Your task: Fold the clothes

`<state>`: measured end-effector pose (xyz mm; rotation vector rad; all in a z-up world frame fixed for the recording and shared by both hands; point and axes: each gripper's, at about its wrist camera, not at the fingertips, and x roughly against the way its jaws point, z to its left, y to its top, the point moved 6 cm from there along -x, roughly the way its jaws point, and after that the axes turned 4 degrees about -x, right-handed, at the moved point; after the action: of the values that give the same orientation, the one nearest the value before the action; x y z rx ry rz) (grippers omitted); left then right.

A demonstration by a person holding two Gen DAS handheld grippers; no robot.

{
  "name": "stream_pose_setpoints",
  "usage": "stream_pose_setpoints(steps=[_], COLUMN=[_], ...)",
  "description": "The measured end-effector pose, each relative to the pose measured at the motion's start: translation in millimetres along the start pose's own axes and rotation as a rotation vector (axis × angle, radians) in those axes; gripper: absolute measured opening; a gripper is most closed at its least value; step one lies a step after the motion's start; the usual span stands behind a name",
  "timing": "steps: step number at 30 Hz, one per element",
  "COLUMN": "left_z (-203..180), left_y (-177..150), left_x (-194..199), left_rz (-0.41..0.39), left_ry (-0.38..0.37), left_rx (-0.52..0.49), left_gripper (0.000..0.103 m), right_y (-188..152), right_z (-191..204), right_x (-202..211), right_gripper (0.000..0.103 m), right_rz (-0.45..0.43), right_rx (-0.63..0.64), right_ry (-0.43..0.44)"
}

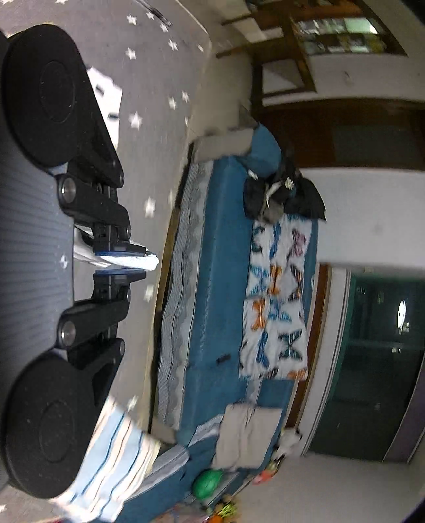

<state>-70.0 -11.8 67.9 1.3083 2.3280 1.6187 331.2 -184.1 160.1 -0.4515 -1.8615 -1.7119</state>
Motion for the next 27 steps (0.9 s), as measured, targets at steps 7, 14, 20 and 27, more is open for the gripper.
stream_pose_setpoints(steps=[7,14,20,27], left_z=[39.1,60.4,68.0,67.5], left_y=[-9.3,-19.4,-29.4,-28.1], left_x=[31.3,43.8,48.3,49.6], left_rz=[-0.030,-0.034,-0.005,0.007], left_ry=[0.049,0.077,0.101,0.116], left_rx=[0.105,0.176,0.207,0.172], left_gripper=[0.008,0.008,0.010,0.016], right_y=[-6.3,-31.1,-45.9,-52.2], right_z=[112.5,187.5,199.8,177.5], right_x=[-44.3,-86.1,-87.5,-63.7], right_gripper=[0.006,0.007,0.020,0.021], right_rz=[0.038,0.089,0.130,0.162], right_rx=[0.106,0.110,0.072,0.164], right_ry=[0.026,0.079,0.198,0.216])
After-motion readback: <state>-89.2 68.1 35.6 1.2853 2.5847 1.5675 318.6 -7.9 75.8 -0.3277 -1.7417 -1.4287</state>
